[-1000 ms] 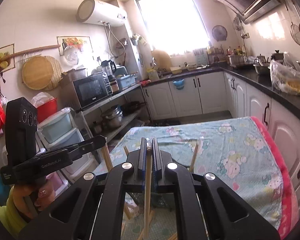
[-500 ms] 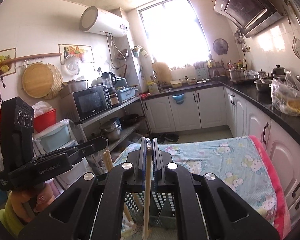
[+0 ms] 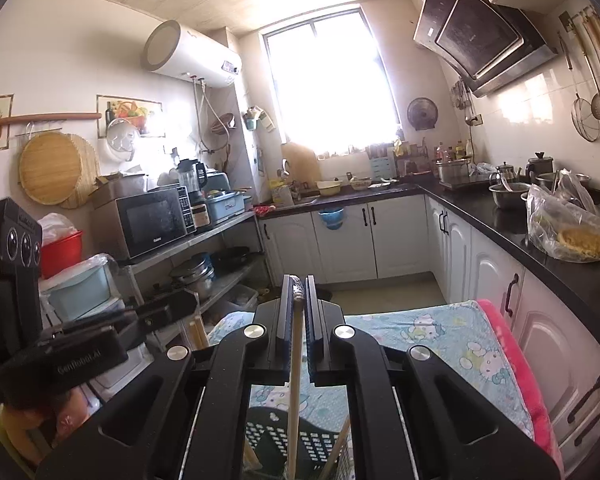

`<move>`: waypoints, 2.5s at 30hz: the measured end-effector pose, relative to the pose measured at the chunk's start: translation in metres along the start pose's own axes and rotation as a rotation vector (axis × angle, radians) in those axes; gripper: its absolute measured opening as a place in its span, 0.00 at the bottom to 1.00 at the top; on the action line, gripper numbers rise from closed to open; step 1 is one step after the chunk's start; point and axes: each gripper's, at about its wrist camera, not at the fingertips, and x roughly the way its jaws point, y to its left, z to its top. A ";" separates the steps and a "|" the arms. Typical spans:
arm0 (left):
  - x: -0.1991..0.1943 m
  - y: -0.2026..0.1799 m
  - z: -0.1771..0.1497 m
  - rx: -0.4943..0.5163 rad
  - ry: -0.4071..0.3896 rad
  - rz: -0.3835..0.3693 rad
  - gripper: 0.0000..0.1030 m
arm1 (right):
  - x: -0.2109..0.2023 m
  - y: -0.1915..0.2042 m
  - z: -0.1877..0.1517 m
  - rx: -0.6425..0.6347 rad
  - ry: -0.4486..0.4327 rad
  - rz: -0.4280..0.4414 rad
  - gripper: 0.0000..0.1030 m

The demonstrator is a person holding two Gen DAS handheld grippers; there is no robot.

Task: Organize utensils
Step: 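Lift both held chopsticks upright and carry them over the green basket, then lower the held chopsticks down into the basket with both grippers, then open both grippers to release the chopsticks inside the basket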

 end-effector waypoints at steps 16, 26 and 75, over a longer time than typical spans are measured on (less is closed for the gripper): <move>0.046 0.030 -0.044 -0.077 0.058 0.020 0.01 | 0.039 -0.027 -0.033 0.053 0.018 -0.058 0.06; 0.054 0.038 -0.066 -0.089 0.086 0.003 0.01 | 0.051 -0.033 -0.054 0.080 0.035 -0.065 0.06; 0.044 0.064 -0.103 -0.103 0.169 0.083 0.07 | 0.037 -0.031 -0.117 0.123 0.155 -0.142 0.27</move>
